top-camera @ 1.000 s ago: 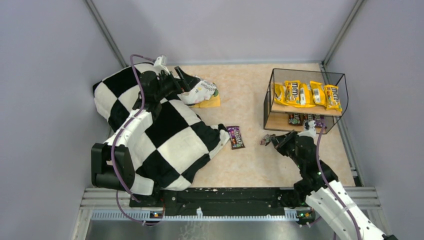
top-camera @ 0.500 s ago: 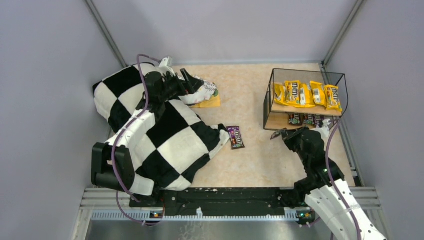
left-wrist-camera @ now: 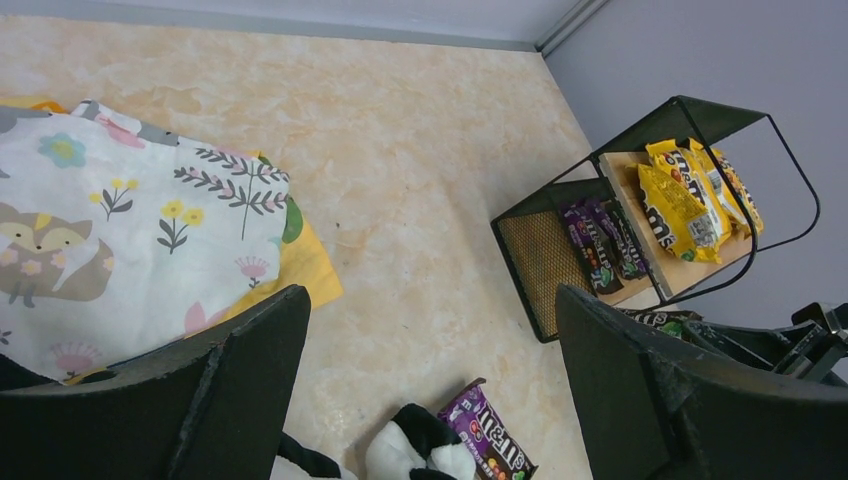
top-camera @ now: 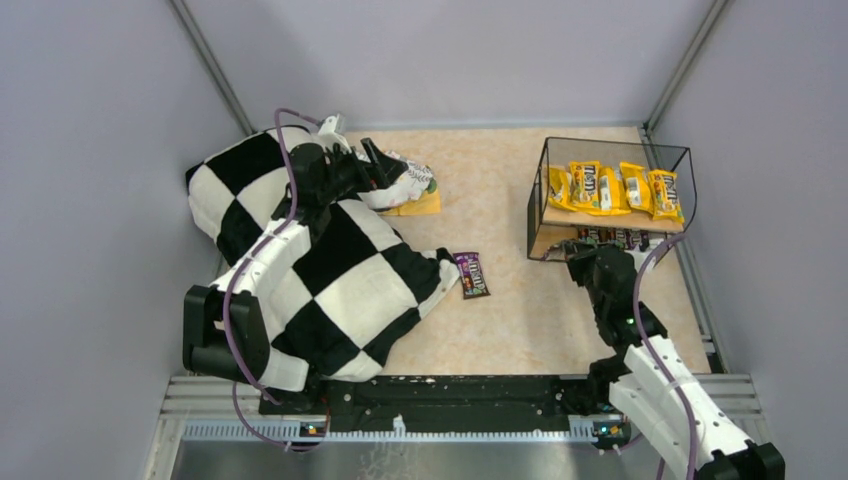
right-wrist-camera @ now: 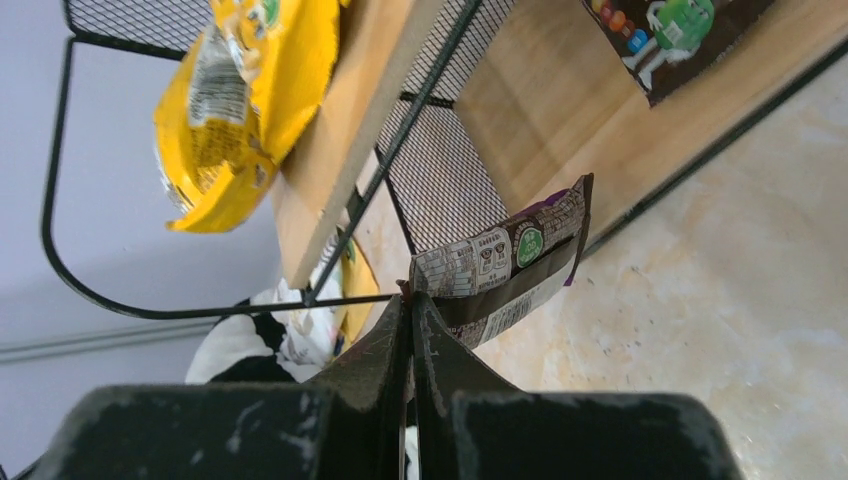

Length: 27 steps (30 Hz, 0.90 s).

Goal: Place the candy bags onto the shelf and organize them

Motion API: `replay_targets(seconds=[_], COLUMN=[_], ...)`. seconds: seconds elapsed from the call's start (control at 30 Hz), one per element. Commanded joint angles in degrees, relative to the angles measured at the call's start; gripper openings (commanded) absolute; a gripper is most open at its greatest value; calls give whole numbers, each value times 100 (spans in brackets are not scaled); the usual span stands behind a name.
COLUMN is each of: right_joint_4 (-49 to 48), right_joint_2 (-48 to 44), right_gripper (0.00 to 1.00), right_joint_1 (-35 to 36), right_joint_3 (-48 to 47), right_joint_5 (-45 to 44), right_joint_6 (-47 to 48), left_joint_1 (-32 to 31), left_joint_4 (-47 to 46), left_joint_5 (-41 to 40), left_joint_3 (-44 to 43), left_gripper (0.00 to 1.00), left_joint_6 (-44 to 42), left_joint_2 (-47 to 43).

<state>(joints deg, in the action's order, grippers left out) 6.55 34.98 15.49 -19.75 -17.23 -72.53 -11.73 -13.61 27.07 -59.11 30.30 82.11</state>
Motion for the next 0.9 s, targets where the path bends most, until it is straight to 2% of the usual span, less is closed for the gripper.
replay_targets(seconds=[0.0,0.27,0.47,0.7,0.87], right_joint_4=[-838,-1420,-1473,-791,-448], right_joint_2=[79,461,675,587,849], right_gripper=[0,0,0,0,0], right_joint_1=[-74,-239,-239,-243,-239], right_joint_3=[-126,135,321,462,488], right_joint_5=[-429,-578,-652,-953,-1140], right_joint_6=[-49,-137,-64,-135,-406], left_joint_1=[8,47,64,74,74], left_joint_4=[-144,-208,-217,-248,-265], left_joint_5=[14,146,165,198,199], left_joint_3=[-249,-240,-231,-224,-215], left_gripper=[98,98,99,98,98], left_joint_6=[-48,79,93,146,151], left_joint_2=[-28,-15,-18,-10,-19])
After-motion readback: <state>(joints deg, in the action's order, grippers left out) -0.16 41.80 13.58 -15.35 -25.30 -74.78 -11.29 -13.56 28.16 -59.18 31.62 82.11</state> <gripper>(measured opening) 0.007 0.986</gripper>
